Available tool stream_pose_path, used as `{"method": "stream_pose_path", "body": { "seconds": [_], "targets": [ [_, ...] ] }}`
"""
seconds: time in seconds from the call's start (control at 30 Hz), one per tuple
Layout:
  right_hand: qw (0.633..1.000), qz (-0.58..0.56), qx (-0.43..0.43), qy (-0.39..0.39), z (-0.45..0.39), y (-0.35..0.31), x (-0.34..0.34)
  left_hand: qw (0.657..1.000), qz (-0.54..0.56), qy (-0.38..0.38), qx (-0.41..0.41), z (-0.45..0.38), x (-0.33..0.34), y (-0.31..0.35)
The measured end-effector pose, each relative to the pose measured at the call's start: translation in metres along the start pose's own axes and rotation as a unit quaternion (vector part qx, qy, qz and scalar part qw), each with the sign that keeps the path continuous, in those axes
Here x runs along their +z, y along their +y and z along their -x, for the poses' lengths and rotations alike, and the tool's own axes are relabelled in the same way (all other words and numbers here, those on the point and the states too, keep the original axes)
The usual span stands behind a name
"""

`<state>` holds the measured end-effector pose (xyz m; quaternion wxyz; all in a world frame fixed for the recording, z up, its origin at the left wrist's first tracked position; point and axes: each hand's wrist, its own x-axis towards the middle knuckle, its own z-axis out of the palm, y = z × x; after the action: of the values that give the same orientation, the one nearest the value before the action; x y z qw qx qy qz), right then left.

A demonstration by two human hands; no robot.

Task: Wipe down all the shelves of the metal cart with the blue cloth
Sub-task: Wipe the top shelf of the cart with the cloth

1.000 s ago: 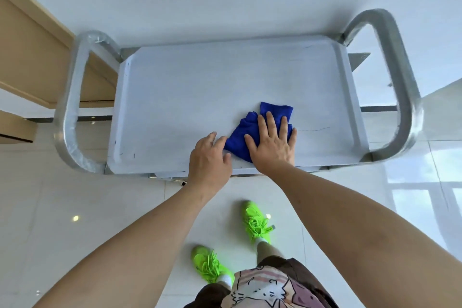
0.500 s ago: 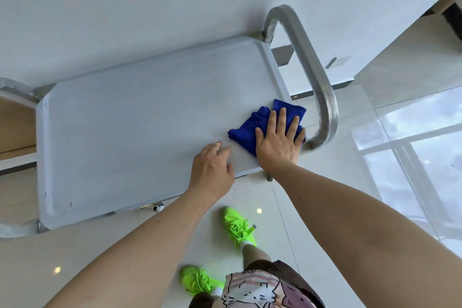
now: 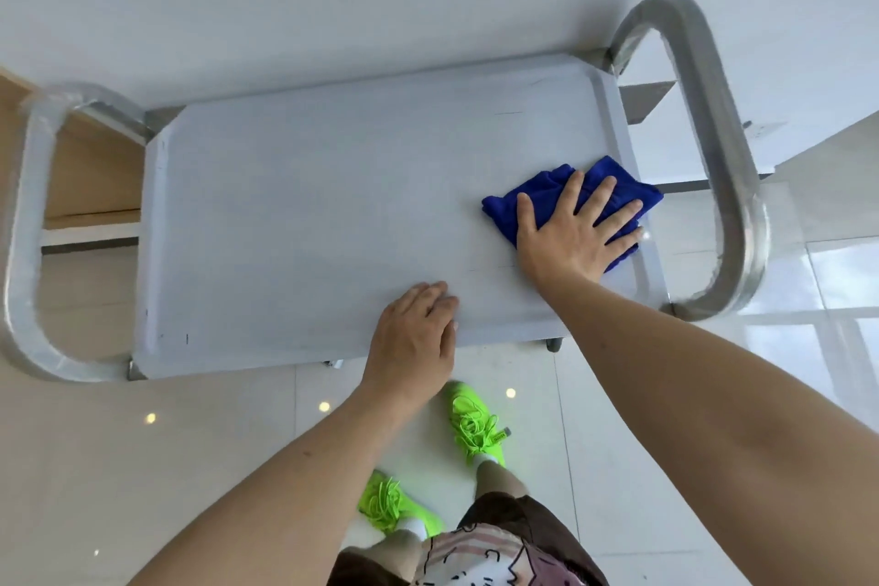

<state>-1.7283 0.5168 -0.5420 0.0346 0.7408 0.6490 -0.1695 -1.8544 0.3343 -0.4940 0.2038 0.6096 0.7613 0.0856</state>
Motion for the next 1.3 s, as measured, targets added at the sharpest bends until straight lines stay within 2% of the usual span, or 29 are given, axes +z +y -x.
{"method": "stream_pose_path", "body": {
  "seconds": [0.43,0.6,0.73,1.03,1.3],
  "targets": [
    [0.980,0.045,-0.188,-0.040,0.102,-0.122,0.047,0.984,0.038,0.091,-0.150,0.046,-0.042,-0.102],
    [0.973,0.062,-0.218,-0.038,0.147,-0.165,0.071,0.971,0.064,0.157,-0.167,0.076,-0.057,-0.153],
    [0.969,0.074,-0.231,-0.042,0.178,-0.198,0.086,0.966,0.079,0.181,-0.169,0.093,-0.067,-0.190],
    [0.947,0.085,-0.304,-0.054,0.248,-0.279,0.120,0.958,0.119,0.182,-0.187,0.122,-0.079,-0.255],
    [0.919,0.105,-0.376,-0.052,0.264,-0.333,0.131,0.938,0.142,0.197,-0.247,0.130,-0.091,-0.278]
  ]
}}
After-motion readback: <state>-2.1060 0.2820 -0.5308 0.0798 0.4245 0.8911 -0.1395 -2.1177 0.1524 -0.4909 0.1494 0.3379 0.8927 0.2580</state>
